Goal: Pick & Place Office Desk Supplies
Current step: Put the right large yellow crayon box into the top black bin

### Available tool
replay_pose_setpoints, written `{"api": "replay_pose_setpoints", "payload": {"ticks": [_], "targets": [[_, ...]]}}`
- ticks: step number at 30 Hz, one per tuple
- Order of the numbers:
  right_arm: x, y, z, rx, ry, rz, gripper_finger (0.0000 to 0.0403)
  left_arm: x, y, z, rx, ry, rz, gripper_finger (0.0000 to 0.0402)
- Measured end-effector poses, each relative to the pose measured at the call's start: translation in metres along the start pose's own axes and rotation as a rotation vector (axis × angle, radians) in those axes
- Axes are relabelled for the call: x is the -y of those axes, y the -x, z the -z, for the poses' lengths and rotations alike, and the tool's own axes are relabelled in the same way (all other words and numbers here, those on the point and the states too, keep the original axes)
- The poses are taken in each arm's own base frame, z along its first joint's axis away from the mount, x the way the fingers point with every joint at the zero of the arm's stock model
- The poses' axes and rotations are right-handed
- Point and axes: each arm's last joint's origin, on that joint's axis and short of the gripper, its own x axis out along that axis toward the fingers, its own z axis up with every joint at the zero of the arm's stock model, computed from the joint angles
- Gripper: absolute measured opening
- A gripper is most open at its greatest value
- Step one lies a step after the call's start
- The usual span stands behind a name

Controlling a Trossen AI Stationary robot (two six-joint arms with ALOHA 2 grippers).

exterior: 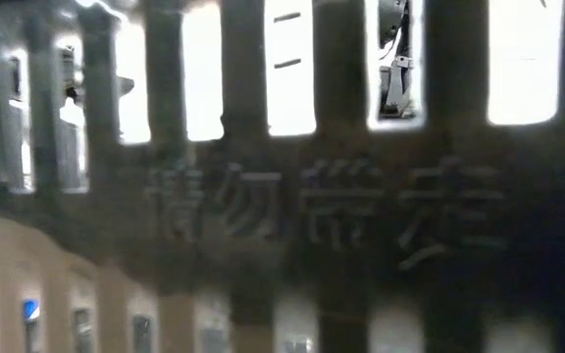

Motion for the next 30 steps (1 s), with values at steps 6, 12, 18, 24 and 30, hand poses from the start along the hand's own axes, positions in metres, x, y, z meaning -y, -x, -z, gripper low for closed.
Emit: {"api": "replay_pose_setpoints", "payload": {"ticks": [6, 12, 18, 24, 30], "targets": [[-0.0008, 0.0002, -0.0006, 0.002, 0.002, -0.023, 0.0205, 0.0000, 0.0000, 0.0002, -0.002, 0.000, 0.000, 0.0179], [-0.0007, 0.0002, -0.0008, 0.002, -0.020, -0.024, 0.0205, 0.0000, -0.0004, 0.0009, -0.009, 0.000, 0.001, 0.0179], [-0.0003, 0.0007, 0.0005, -0.011, -0.023, -0.021, 0.0205, 0.0001, -0.0012, 0.0024, -0.024, 0.000, 0.001, 0.0179], [-0.0001, 0.0007, 0.0024, -0.030, -0.021, -0.014, 0.0213, 0.0001, -0.0012, 0.0022, -0.023, 0.000, 0.001, 0.0179], [0.0016, 0.0000, 0.0032, -0.043, -0.012, -0.009, 0.0246, 0.0001, -0.0012, 0.0022, -0.023, 0.000, 0.001, 0.0179]]}}
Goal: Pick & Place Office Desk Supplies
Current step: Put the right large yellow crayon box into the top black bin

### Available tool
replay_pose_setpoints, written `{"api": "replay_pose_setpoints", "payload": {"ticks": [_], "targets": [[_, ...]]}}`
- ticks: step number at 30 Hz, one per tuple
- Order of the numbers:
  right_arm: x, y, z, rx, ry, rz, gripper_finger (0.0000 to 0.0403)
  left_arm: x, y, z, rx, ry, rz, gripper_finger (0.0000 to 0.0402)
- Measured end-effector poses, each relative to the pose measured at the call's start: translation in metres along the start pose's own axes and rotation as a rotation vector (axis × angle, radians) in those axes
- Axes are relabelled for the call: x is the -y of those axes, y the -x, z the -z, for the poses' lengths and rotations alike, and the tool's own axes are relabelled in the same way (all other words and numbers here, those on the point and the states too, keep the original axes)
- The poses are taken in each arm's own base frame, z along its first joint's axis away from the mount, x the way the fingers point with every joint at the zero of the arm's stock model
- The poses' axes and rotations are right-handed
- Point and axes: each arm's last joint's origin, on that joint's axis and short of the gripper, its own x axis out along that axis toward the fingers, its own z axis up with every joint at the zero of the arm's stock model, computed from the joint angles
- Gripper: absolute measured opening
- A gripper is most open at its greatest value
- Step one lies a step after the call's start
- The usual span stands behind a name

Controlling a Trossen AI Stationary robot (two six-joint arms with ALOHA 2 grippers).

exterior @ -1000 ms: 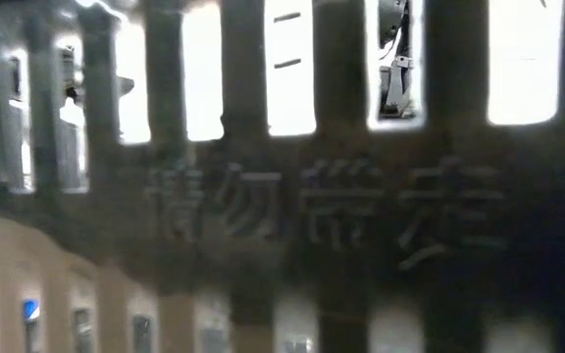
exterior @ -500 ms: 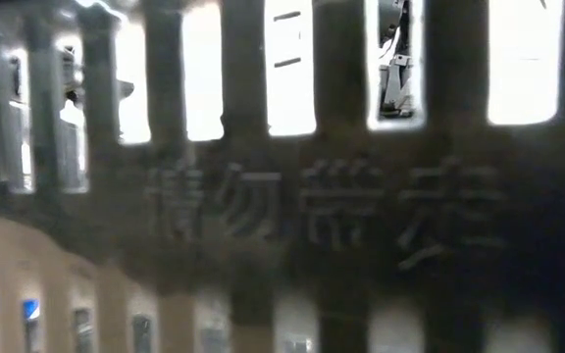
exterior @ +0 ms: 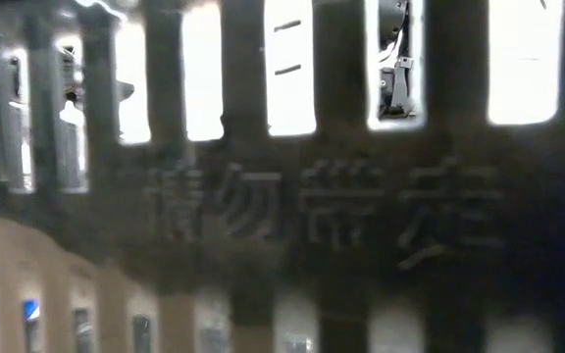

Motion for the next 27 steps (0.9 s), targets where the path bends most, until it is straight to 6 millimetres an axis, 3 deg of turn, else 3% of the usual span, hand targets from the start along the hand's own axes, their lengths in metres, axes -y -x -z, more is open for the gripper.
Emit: {"api": "replay_pose_setpoints", "payload": {"ticks": [5, 14, 21, 27], "targets": [[0.007, 0.000, -0.003, 0.011, -0.017, -0.001, 0.0252, 0.000, 0.000, 0.000, 0.000, 0.000, 0.000, 0.0179], [0.019, -0.009, -0.005, 0.060, -0.056, -0.098, 0.0228, 0.000, 0.000, 0.000, -0.002, 0.000, 0.000, 0.0179], [0.016, -0.011, -0.005, 0.072, -0.056, -0.179, 0.0221, 0.000, 0.000, 0.001, -0.010, 0.000, 0.000, 0.0179], [0.009, -0.014, -0.007, 0.096, -0.046, -0.205, 0.0174, 0.000, 0.000, 0.001, -0.009, 0.000, 0.000, 0.0179]]}}
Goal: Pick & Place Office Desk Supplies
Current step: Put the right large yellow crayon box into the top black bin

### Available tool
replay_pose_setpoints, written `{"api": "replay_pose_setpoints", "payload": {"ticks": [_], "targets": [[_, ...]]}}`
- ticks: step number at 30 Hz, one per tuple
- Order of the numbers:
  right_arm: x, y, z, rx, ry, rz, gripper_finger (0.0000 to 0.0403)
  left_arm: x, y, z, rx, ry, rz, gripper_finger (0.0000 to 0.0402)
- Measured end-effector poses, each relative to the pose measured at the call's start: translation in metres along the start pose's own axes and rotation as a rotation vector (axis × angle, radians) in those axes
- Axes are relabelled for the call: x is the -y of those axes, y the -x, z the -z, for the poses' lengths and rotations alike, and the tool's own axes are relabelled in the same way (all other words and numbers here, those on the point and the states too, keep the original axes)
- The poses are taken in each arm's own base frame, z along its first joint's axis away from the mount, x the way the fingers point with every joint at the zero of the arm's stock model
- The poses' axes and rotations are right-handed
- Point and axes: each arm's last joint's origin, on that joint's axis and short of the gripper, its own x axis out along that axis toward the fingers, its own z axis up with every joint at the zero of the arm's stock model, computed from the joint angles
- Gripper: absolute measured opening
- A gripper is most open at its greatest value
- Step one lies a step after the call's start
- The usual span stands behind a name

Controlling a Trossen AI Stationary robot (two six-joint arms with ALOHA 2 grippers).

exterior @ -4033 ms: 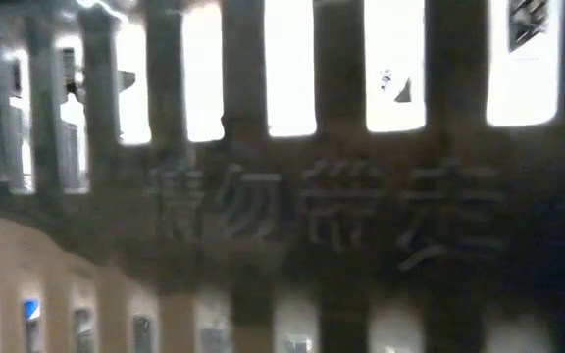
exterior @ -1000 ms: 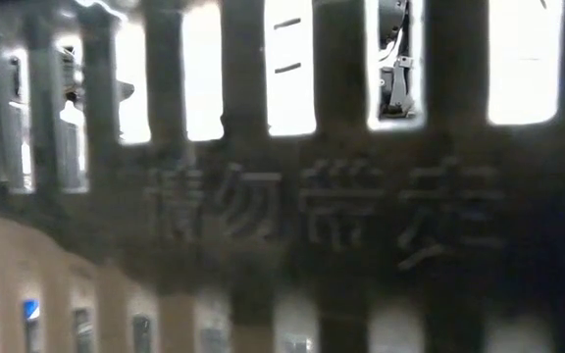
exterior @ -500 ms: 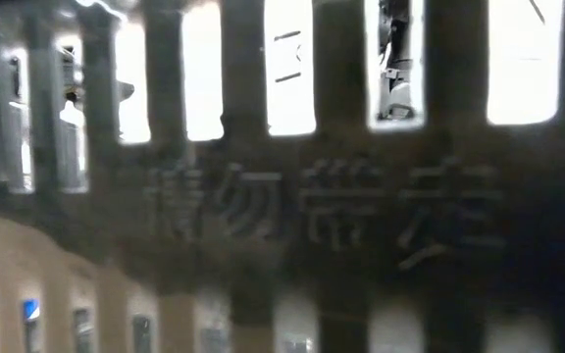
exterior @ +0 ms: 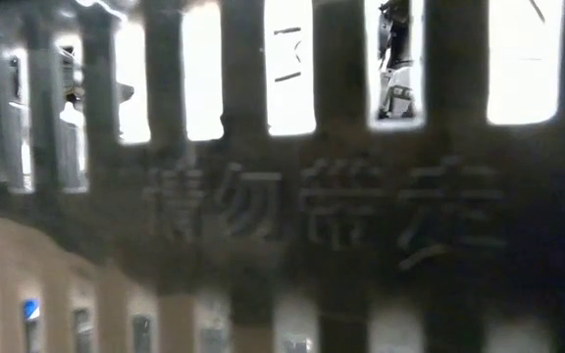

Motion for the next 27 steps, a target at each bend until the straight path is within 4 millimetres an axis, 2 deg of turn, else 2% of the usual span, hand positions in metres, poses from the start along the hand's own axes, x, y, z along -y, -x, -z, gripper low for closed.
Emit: {"api": "replay_pose_setpoints", "payload": {"ticks": [3, 7, 9, 17, 27], "targets": [[-0.002, -0.004, 0.000, 0.002, 0.002, -0.004, 0.0125, 0.000, 0.000, 0.000, 0.001, 0.000, 0.000, 0.0179], [-0.004, -0.011, 0.000, -0.017, -0.007, -0.012, 0.0036, 0.000, 0.000, 0.000, 0.000, 0.000, 0.000, 0.0179], [-0.006, -0.014, 0.001, -0.020, 0.000, -0.026, 0.0013, 0.000, 0.000, 0.000, 0.001, 0.000, 0.000, 0.0179], [-0.022, -0.009, -0.001, 0.043, 0.044, -0.047, 0.0001, 0.000, 0.000, 0.000, 0.001, 0.000, 0.000, 0.0179], [-0.046, 0.004, 0.005, 0.111, 0.064, 0.042, 0.0001, 0.000, 0.000, 0.000, 0.003, 0.000, 0.000, 0.0179]]}}
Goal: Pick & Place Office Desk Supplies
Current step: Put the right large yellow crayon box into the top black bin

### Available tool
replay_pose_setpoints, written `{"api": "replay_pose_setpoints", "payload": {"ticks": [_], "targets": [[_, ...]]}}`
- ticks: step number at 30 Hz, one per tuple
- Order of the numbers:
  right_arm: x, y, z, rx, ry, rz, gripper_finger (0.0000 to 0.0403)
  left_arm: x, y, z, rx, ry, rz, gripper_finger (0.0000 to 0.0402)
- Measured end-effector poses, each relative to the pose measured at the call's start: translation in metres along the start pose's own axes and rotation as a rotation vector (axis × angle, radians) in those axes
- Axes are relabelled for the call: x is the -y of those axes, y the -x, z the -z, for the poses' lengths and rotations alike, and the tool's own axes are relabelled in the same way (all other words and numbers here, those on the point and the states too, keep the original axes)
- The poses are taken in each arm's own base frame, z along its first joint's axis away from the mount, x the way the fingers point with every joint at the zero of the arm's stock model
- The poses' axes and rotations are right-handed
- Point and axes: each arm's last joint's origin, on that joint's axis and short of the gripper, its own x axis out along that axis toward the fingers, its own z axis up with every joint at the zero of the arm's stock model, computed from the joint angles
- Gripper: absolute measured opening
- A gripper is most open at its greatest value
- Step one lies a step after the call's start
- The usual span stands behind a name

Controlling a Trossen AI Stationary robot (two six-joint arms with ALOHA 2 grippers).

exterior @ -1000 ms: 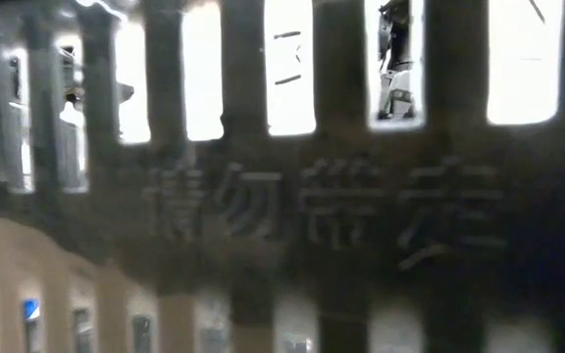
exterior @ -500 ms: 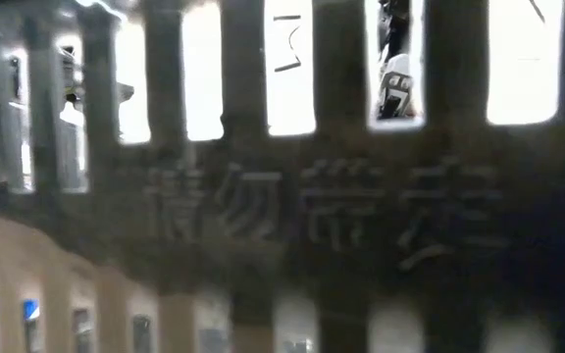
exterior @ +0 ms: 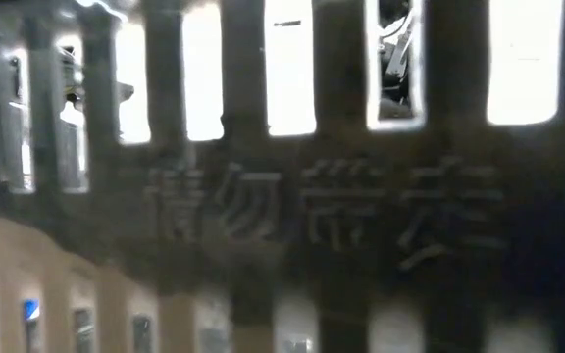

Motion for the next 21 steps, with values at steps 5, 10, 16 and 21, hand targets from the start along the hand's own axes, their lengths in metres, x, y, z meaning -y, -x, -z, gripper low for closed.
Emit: {"api": "replay_pose_setpoints", "payload": {"ticks": [5, 10, 16, 21], "targets": [[-0.010, 0.010, -0.001, 0.049, 0.026, 0.038, 0.0000, 0.000, 0.000, -0.002, 0.016, 0.008, 0.000, 0.0179], [-0.021, 0.026, -0.007, 0.112, 0.058, 0.063, 0.0000, 0.000, 0.000, -0.002, 0.020, 0.019, 0.008, 0.0179], [-0.034, 0.047, -0.013, 0.169, 0.097, 0.078, 0.0000, 0.000, 0.000, -0.003, 0.030, 0.027, 0.017, 0.0179], [-0.042, 0.060, -0.014, 0.215, 0.136, 0.107, 0.0000, 0.002, 0.000, -0.006, 0.060, 0.031, 0.072, 0.0179]]}}
